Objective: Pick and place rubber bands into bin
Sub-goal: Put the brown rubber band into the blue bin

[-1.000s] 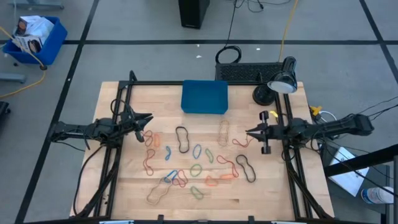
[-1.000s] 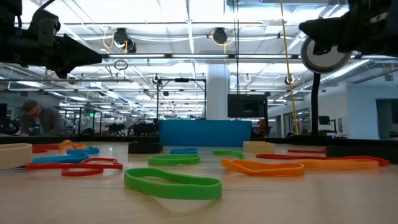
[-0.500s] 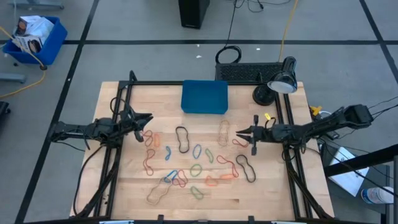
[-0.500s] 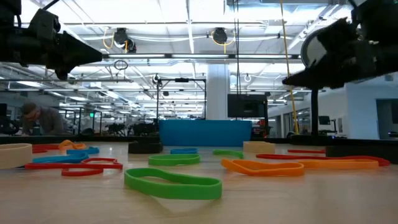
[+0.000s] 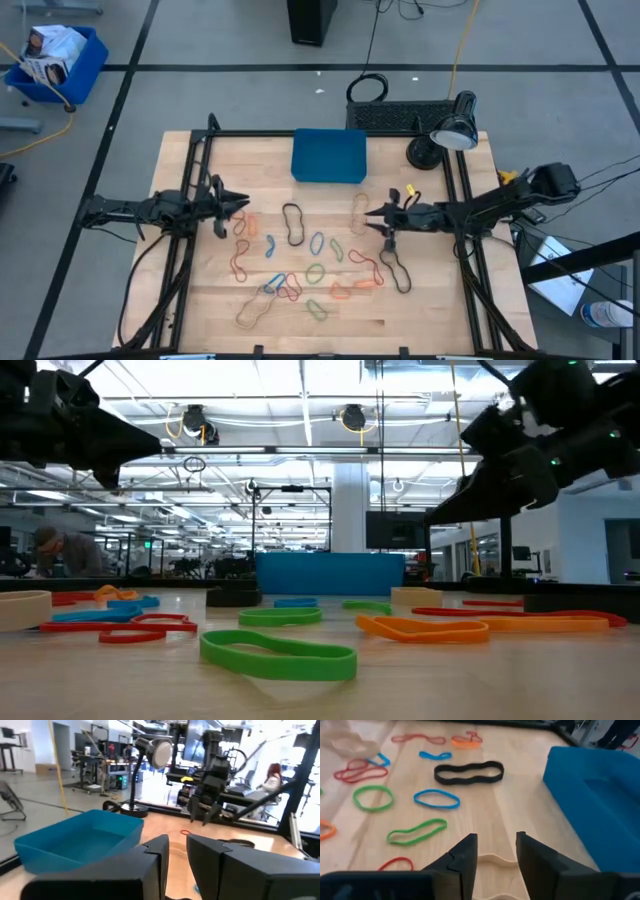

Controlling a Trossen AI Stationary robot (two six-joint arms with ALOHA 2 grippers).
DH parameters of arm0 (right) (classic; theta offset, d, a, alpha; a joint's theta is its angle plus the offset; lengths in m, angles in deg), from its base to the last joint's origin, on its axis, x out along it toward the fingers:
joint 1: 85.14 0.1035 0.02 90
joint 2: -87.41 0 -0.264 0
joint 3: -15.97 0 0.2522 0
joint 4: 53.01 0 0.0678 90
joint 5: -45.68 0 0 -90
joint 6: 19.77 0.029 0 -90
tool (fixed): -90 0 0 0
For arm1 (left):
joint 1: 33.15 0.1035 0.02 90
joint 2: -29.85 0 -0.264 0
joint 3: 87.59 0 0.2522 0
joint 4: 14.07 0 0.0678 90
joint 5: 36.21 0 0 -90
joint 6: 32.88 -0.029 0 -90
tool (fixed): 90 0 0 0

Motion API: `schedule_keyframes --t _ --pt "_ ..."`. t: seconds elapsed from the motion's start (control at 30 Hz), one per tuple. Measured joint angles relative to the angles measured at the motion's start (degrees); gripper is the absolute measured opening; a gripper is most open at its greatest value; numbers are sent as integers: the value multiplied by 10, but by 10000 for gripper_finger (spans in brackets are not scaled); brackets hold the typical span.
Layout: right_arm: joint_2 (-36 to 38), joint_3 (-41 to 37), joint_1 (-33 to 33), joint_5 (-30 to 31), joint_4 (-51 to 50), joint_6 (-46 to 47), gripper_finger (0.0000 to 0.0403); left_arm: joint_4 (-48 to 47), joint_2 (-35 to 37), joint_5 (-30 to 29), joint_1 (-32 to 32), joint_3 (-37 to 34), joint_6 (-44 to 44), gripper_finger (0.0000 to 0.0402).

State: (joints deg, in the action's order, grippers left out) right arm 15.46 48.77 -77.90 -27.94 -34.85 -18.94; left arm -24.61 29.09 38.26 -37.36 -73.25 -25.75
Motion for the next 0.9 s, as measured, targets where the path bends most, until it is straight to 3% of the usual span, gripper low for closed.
schedule_keyframes --t 0.1,0.33,0.57,0.9 --pt "-23 38 0 -1 -65 0 140 0 0 8 0 0 46 74" --pt "-91 118 7 -56 -172 -1 141 -4 0 134 0 0 63 71" --pt "-142 127 -1 -59 -171 -10 140 -3 0 139 0 0 49 8" --pt "-177 128 -15 -106 -163 2 92 -1 0 133 0 0 37 4"
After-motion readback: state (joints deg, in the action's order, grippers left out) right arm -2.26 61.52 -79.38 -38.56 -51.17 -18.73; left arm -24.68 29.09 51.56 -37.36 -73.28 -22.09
